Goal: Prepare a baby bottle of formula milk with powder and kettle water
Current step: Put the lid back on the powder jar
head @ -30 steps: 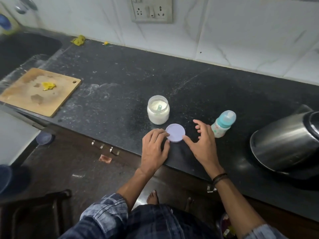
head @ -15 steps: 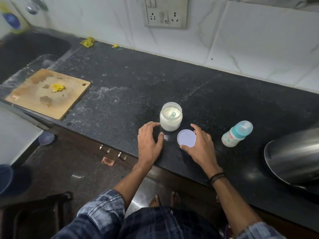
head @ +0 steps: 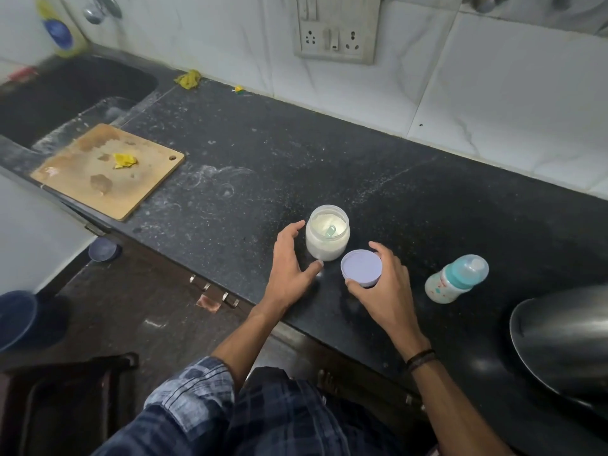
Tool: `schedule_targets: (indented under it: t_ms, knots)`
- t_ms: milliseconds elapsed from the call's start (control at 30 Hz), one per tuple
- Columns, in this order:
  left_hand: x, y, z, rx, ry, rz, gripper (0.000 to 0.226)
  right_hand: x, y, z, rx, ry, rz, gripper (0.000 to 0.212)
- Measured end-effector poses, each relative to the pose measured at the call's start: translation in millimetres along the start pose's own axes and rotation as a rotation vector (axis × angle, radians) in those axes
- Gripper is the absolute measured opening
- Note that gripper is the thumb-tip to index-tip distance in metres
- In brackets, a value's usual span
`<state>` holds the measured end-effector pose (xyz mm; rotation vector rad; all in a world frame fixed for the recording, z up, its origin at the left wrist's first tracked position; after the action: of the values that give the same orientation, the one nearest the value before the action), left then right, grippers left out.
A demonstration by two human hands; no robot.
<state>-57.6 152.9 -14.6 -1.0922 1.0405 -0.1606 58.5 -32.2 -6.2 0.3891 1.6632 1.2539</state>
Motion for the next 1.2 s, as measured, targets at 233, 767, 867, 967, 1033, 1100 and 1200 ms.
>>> schedule_targets:
  t_ms: [233,767,867,967,1033,1100,1200]
  knots:
    - [-1.7,-2.3,17.4,0.031,0.131,-0.038,0.096,-7.7,31.8,9.7,-0.102,-0.038,0.099,0.093]
    - [0.1,-2.0,40.0,0.122,0.187,-0.105,0.086,15.0,93.7,58.5,-0.112,0.048,0.054,0.077]
    - [4.4,0.0,43.4,0.090,0.209,-0.152,0.089,22.8,103.1,66.3,-0.133,0.090,-0.112,0.073]
    - [5.5,-5.3,44.8,0.061,0.217,-0.188,0.090,29.2,107.5,71.3,-0.133,0.120,-0.211,0.072]
    - [3.8,-10.7,46.0,0.068,0.209,-0.184,0.080,31.6,108.7,73.0,-0.128,0.125,-0.248,0.072]
    - [1.0,-15.2,46.3,0.103,0.193,-0.168,0.072,33.4,108.9,73.8,-0.125,0.120,-0.275,0.072]
    - [0.3,-14.7,46.7,0.091,0.188,-0.187,0.072,37.1,110.7,74.6,-0.126,0.118,-0.308,0.072]
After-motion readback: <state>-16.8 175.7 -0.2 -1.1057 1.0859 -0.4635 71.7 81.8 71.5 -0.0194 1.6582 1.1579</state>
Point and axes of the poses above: each hand's wrist, its own z-axis towards the middle knuckle, its own x-axis out of the palm, y = z × x, the point moved 7 cm from there along z, towards the middle knuckle, and after that the axes turned 14 degrees about z, right-handed, at the moved point
